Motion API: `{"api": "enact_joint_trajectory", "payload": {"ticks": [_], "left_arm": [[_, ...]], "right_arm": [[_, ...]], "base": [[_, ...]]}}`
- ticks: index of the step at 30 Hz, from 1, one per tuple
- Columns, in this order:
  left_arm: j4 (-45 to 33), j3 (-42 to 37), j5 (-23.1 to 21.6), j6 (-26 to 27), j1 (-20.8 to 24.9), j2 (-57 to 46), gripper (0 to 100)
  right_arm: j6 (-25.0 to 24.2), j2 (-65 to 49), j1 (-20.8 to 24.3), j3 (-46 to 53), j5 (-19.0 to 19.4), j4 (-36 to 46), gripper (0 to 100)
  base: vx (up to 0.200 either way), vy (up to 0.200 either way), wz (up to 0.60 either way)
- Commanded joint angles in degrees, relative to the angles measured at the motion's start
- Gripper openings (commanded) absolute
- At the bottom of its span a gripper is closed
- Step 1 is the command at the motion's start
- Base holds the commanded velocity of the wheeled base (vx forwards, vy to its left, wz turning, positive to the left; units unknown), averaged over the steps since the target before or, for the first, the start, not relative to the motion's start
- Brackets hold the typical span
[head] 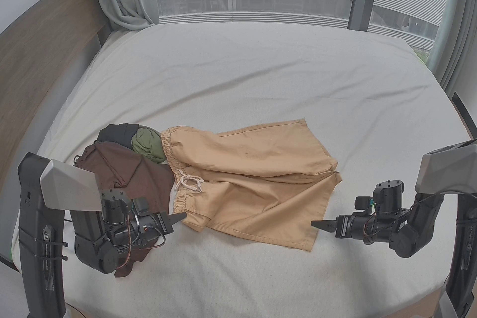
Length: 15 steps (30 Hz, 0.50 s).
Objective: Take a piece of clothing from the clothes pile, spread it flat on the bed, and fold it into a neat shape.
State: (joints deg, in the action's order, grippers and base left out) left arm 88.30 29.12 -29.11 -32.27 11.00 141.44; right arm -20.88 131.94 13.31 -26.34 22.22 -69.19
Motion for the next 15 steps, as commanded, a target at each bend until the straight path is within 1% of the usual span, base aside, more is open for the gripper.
{"api": "enact_joint_trajectory", "payload": {"ticks": [1,3,8,15], "left_arm": [[0.03,0.06,0.02,0.01,-0.10,-0.11,0],[0.03,0.14,0.11,0.01,-0.19,-0.11,0],[0.03,0.14,0.11,0.01,-0.10,-0.02,0],[0.03,0.14,0.11,0.01,-0.19,-0.11,0]], "right_arm": [[-1.35,3.06,1.98,0.50,0.01,-0.06,100],[-2.76,4.20,3.04,0.50,0.01,-0.50,100],[-4.52,6.31,5.14,0.06,-0.08,-0.59,100],[-6.54,7.19,6.29,-0.99,-0.16,-0.77,100]], "base": [[0.000,0.000,0.00],[0.000,0.000,0.00],[0.000,0.000,0.00],[0.000,0.000,0.00]]}}
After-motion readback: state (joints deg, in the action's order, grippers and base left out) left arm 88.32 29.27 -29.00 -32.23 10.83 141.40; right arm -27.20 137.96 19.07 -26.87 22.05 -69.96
